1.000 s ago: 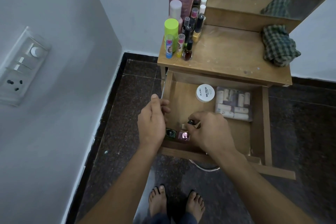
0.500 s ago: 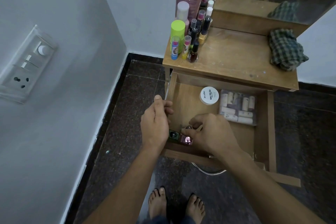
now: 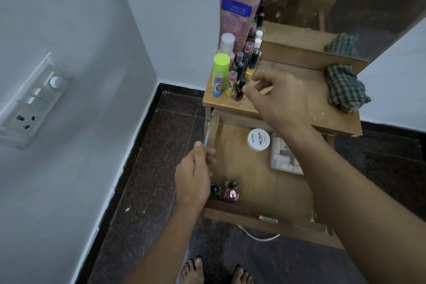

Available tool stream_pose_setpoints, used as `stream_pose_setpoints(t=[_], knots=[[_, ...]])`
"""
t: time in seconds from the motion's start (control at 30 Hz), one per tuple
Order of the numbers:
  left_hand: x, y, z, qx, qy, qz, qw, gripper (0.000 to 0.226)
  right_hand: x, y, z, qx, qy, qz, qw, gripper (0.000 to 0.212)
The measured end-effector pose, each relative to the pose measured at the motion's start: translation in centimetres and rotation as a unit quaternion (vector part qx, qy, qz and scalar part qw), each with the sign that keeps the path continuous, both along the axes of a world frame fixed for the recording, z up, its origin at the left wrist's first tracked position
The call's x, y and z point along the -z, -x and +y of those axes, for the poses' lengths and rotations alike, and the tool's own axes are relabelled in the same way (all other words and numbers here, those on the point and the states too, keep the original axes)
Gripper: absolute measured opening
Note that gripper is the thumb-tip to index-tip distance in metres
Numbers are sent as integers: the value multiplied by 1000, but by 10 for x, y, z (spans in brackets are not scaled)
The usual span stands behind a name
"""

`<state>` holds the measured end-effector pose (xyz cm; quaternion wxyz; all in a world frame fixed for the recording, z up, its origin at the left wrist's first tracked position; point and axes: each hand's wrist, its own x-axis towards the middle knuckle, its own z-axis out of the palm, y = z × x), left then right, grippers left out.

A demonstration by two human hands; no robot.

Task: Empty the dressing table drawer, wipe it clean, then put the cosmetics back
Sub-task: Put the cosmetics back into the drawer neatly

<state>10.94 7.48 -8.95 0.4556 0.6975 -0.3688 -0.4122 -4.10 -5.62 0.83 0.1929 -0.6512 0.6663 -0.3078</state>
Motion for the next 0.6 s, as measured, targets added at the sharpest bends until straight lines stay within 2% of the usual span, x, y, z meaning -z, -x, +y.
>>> stream_pose_setpoints(t=[0.27, 0.43, 0.6], knots=[[5, -1, -1, 8, 5, -1, 1000, 51, 0, -18, -26, -11, 5, 91, 996, 20], [3, -1, -2, 14, 1, -2, 1000, 51, 3, -12, -26, -20, -10, 114, 993, 12], [4, -1, -2, 14, -11, 6, 1000, 51, -16, 2, 8, -19, 33, 83, 996, 6]])
